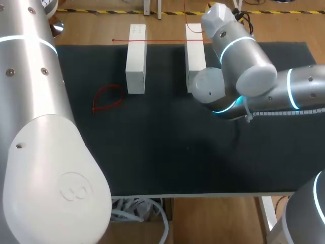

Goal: Grab the tape and strap the tape.

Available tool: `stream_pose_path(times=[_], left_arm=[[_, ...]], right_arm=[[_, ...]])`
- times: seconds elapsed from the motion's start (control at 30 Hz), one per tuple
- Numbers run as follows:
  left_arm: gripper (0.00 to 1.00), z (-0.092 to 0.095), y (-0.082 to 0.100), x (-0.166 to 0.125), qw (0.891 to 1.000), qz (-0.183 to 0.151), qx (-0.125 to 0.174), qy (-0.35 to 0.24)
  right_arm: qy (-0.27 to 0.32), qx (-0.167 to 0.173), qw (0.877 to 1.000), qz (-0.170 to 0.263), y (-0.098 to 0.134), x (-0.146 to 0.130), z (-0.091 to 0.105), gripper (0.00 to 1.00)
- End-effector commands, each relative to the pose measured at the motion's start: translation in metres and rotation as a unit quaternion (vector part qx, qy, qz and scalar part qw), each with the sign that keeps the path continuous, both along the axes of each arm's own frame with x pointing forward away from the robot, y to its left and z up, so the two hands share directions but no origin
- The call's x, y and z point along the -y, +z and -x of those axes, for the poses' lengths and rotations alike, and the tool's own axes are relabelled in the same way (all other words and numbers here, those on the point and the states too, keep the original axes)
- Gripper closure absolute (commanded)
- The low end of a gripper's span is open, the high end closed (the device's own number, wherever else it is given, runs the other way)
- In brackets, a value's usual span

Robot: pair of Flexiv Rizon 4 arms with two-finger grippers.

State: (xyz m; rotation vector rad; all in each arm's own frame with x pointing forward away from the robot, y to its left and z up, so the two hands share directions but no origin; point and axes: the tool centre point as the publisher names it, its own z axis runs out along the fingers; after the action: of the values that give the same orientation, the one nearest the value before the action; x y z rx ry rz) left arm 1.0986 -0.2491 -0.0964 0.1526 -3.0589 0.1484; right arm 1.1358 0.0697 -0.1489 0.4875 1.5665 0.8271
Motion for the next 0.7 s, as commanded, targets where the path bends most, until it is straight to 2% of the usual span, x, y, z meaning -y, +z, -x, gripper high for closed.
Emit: stream_pose_path(times=[0.03,0.1,0.13,0.27,0.43,0.47,0.5,0.7], left_arm=[[1.00,-0.0028,0.0021,0.0018,1.000,-0.003,-0.004,0.000],[1.00,-0.0028,0.0021,0.0018,1.000,-0.003,-0.004,0.000],[1.00,-0.0028,0.0021,0.0018,1.000,-0.003,-0.004,0.000],[1.00,-0.0028,0.0021,0.0018,1.000,-0.003,-0.004,0.000],[1.00,-0.0028,0.0021,0.0018,1.000,-0.003,-0.004,0.000],[1.00,-0.0028,0.0021,0.0018,1.000,-0.003,-0.004,0.000],[1.00,-0.0028,0.0021,0.0018,1.000,-0.003,-0.004,0.000],[1.00,-0.0028,0.0021,0.0018,1.000,-0.003,-0.004,0.000]], right_arm=[[0.015,0.012,1.000,0.016,0.0042,0.0055,0.0022,1.00],[0.018,0.020,0.999,0.031,0.0060,0.0064,0.0027,1.00],[0.020,0.035,0.998,0.042,0.0070,0.0074,0.0029,1.00],[0.022,0.050,0.997,0.053,0.0108,0.0098,0.0035,1.00],[0.017,0.048,0.998,0.034,0.0113,0.0127,0.0040,1.00],[0.016,0.060,0.998,0.023,0.0122,0.0134,0.0044,1.00],[0.013,0.055,0.998,-0.002,0.0142,0.0142,0.0045,1.00],[0.013,0.055,0.998,-0.002,0.0142,0.0142,0.0045,1.00]])
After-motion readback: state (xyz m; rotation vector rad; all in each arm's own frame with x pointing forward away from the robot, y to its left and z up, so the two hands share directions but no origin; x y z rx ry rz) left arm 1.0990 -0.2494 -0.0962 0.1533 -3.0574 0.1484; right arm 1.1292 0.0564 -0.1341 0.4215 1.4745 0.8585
